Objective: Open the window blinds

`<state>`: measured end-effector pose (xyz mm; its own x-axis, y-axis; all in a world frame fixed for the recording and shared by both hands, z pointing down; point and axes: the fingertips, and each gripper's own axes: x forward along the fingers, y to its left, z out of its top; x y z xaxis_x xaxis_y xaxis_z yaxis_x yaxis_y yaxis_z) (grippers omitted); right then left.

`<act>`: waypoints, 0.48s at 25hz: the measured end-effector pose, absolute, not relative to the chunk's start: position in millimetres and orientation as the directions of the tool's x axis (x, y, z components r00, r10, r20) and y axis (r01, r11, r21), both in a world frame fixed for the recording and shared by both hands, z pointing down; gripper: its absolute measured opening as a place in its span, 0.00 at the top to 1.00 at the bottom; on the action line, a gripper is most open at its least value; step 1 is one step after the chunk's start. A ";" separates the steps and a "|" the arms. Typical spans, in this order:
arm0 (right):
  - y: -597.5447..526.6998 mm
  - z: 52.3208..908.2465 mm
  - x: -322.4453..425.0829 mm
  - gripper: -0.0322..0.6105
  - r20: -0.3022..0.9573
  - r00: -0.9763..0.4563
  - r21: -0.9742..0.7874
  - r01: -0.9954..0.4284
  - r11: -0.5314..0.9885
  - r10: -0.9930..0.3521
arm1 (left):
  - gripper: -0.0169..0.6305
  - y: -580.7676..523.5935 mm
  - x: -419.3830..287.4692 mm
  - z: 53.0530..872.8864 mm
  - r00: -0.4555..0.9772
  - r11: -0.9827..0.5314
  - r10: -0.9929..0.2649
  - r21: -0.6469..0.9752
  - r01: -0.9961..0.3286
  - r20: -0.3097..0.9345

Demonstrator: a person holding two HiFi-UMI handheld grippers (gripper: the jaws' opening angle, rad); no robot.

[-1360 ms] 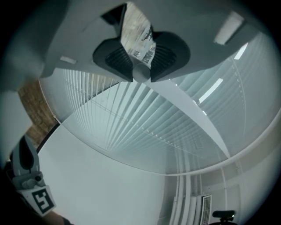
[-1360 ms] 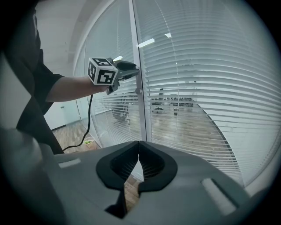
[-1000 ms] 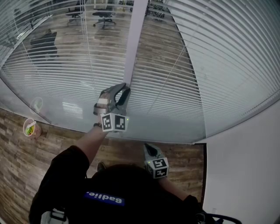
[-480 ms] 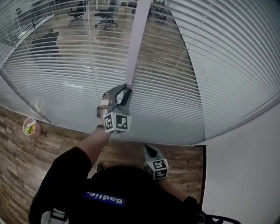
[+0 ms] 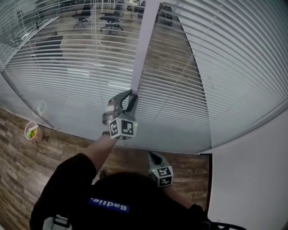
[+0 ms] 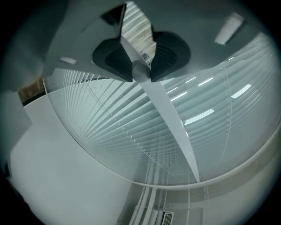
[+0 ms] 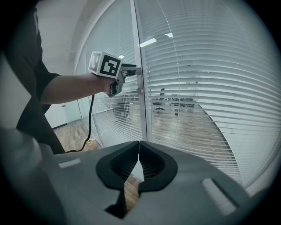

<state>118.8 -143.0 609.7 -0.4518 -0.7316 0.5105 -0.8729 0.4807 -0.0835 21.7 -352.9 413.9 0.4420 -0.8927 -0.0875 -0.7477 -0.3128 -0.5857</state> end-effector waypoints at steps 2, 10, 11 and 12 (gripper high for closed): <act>-145.0 610.7 119.0 0.94 0.511 -0.450 -0.083 -0.874 0.479 -0.732 | 0.77 -353.6 22.1 414.6 0.452 -0.320 -0.888 -0.592 -0.739 -0.084; -152.7 610.6 105.2 0.93 0.508 -0.465 -0.095 -0.867 0.489 -0.725 | 0.72 -347.7 16.3 413.5 0.489 -0.337 -0.867 -0.617 -0.712 -0.091; -153.1 610.3 102.0 0.93 0.508 -0.467 -0.097 -0.866 0.490 -0.724 | 0.72 -344.3 13.2 411.9 0.493 -0.337 -0.864 -0.613 -0.715 -0.099; -153.6 610.2 98.3 0.93 0.507 -0.469 -0.097 -0.865 0.492 -0.723 | 0.72 -340.3 9.1 409.8 0.496 -0.338 -0.862 -0.606 -0.720 -0.109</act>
<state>98.3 -153.6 610.2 -0.4688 -0.7230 0.5074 -0.8649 0.4924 -0.0974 9.1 -340.3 409.8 0.4957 -0.8616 -0.1093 -0.7202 -0.3375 -0.6061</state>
